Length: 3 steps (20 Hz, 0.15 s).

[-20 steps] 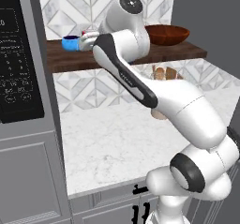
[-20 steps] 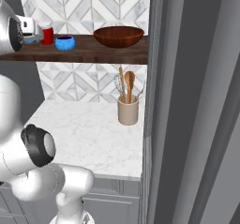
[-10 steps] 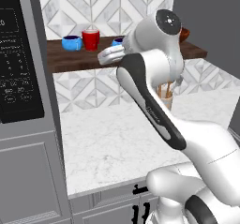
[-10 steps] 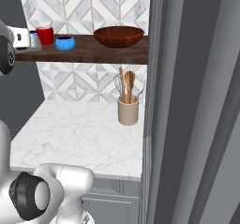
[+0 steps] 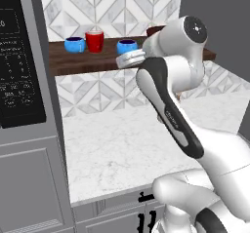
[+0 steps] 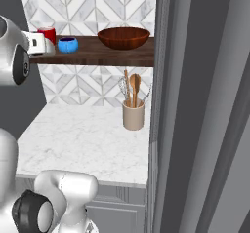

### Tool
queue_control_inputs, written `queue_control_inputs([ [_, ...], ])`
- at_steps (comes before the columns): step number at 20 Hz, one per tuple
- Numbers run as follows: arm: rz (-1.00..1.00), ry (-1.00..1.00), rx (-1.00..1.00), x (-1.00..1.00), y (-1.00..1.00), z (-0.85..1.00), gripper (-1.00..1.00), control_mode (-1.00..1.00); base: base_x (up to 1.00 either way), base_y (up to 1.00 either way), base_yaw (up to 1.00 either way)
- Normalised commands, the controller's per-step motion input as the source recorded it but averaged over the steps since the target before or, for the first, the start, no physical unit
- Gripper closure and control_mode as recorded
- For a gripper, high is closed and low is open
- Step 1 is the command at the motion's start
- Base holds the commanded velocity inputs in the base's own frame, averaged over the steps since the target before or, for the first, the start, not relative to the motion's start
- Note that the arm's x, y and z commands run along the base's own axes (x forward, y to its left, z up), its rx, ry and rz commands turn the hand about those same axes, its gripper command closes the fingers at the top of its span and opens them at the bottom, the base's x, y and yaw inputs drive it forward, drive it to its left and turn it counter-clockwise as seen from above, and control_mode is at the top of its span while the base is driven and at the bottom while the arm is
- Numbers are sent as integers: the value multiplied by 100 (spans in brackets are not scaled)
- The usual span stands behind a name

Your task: Gather all objects into one cabinet and sort the glasses and bowls to opposite sides.

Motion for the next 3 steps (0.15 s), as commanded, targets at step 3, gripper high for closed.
queue_control_inputs([
  [3, 0, 0, 0, 0, -32, 25, -100, -100, 0, 0, 0],
])
